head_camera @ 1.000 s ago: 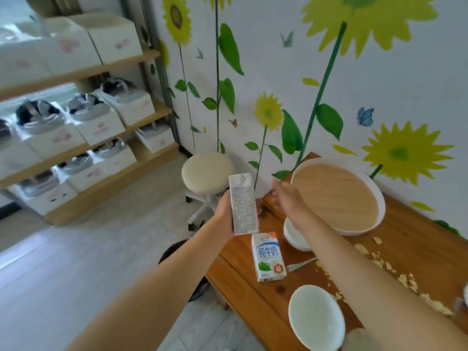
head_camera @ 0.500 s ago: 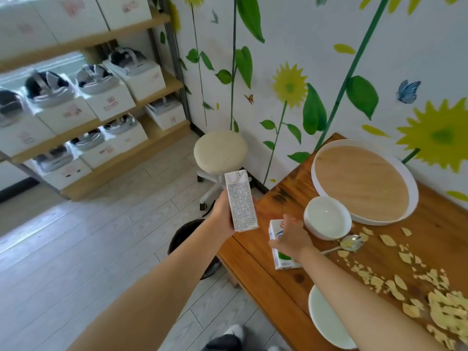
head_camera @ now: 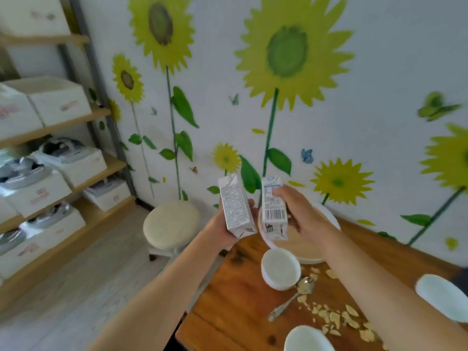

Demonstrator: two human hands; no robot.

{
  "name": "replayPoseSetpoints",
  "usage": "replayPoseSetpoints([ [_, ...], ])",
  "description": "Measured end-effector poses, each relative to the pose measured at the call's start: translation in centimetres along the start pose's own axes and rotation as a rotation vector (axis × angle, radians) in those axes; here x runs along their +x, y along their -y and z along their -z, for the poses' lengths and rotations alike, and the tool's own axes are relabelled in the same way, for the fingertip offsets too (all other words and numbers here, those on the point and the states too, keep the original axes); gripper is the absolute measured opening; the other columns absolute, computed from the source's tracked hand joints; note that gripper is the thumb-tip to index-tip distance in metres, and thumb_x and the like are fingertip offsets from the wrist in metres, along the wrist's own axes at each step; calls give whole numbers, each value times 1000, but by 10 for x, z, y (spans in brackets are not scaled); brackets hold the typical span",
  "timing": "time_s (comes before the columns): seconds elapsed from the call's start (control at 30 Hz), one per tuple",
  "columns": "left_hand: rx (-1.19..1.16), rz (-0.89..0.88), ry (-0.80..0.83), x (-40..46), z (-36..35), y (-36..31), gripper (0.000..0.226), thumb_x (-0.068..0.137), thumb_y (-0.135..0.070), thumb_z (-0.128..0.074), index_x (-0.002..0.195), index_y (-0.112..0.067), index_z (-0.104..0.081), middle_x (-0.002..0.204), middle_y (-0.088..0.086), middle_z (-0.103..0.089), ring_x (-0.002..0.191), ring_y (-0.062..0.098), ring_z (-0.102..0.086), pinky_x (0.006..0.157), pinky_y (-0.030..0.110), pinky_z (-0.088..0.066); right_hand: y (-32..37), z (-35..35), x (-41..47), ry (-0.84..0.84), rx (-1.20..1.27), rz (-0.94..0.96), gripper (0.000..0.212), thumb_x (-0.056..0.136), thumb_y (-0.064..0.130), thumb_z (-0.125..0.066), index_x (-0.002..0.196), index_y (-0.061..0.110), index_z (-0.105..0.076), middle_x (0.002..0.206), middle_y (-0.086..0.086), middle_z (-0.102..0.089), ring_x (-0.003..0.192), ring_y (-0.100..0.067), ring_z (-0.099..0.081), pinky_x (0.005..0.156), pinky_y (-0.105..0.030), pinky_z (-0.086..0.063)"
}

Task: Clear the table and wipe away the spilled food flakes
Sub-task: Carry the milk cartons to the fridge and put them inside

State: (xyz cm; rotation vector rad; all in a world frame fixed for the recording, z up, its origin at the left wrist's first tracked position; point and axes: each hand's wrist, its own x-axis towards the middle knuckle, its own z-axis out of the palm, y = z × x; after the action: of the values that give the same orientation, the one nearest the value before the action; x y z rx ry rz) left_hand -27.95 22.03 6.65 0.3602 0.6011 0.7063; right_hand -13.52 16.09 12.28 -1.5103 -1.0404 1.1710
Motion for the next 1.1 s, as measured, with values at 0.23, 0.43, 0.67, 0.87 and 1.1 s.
replayPoseSetpoints([
  [0.23, 274, 194, 355, 10, -117, 44, 77, 82, -72, -28, 129, -15, -51, 111, 11, -65, 105, 28, -61, 81, 44, -50, 44, 66, -65, -314, 265, 185, 25, 92, 29, -48, 78, 13, -59, 68, -4, -67, 64, -18, -64, 62, -24, -50],
  [0.43, 168, 570, 960, -19, -207, 137, 80, 54, -52, -78, 119, -8, -63, 123, 19, -62, 110, 34, -62, 91, 55, -46, 37, 149, -173, -629, 495, 256, 28, 94, 31, -44, 82, 14, -63, 65, -2, -72, 58, -13, -68, 55, -21, -53],
  [0.67, 224, 981, 1324, -121, -281, 302, 90, 48, -47, -84, 126, -11, -58, 130, 16, -57, 113, 33, -60, 95, 55, -42, 10, 188, -386, -1150, 433, 339, 28, 96, 25, -41, 79, 13, -61, 62, -1, -72, 55, -11, -68, 51, -19, -53],
  [0.87, 260, 1389, 1620, -249, -286, 402, 86, 62, -59, -66, 135, -18, -46, 135, 13, -53, 122, 32, -53, 99, 56, -40, -12, 148, -554, -1537, 389, 273, 28, 95, 26, -43, 77, 14, -60, 55, 2, -69, 48, -9, -65, 49, -16, -50],
  [1.1, 549, 1576, 1690, -448, -244, 468, 87, 47, -58, -79, 124, -23, -59, 133, 10, -57, 112, 34, -60, 91, 61, -43, -46, 20, -752, -1949, 285, 180, 33, 94, 40, -39, 79, 24, -64, 63, 7, -71, 65, -13, -65, 64, -26, -47],
])
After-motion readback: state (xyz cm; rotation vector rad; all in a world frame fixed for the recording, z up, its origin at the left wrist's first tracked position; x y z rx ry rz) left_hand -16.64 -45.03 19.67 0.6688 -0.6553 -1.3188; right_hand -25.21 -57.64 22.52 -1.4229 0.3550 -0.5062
